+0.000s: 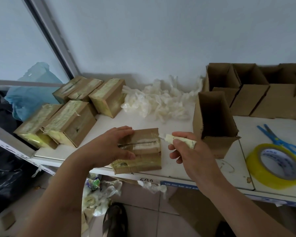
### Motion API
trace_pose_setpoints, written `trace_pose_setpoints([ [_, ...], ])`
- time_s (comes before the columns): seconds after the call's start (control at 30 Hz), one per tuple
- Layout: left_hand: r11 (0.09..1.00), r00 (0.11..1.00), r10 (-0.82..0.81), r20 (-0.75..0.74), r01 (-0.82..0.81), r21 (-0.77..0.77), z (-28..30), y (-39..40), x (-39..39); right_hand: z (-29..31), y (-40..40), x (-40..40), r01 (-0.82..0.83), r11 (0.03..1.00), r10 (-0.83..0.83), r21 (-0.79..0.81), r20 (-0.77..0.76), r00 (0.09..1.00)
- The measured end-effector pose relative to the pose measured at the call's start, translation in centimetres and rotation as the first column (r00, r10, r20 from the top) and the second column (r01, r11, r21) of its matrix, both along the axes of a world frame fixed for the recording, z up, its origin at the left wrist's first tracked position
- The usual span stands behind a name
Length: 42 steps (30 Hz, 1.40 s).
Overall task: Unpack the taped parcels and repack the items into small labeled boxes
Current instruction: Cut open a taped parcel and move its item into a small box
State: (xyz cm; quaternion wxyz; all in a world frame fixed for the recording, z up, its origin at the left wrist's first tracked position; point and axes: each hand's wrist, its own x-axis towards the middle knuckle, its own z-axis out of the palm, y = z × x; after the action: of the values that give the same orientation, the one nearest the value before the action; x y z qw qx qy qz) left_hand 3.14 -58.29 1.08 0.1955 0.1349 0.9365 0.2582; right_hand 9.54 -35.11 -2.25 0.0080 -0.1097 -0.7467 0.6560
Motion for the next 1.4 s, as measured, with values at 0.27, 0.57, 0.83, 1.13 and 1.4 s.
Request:
trace_pose_setpoints([
  [0.27, 0.999, 1.000, 0.006, -0.012, -0.006, -0.034, 0.2, 0.3, 0.1, 0.2, 0.3, 0.8, 0.011, 1.000, -0.012, 0.009, 0.024, 1.000],
  [0.57, 0.998, 0.999, 0.036, -0.034, -0.038, -0.059, 0.6, 0.8, 0.4, 0.4, 0.7, 1.5, 0.019, 1.000, -0.017, -0.020, 0.060, 0.998],
  [0.83, 0.934, 0.972, 0.172, -0.159, -0.212, -0.289, -0.1, 1.9, 0.2, 0.2, 0.5, 1.2, 0.065, 0.998, -0.065, -0.002, -0.053, 0.996],
  [1.13, 0.977, 0.973, -0.099, -0.209, 0.055, -0.208, -1.3, 0.8, 0.1, 0.0, 0.0, 0.0, 0.019, 1.000, -0.019, 0.023, 0.009, 1.000],
  [1.4, 0.962, 0.932, -0.171, -0.318, 0.089, -0.258, -1.7, 2.1, -0.6, 0.0, 0.8, -1.0, -0.008, 0.999, 0.007, 0.034, 0.037, 0.999],
])
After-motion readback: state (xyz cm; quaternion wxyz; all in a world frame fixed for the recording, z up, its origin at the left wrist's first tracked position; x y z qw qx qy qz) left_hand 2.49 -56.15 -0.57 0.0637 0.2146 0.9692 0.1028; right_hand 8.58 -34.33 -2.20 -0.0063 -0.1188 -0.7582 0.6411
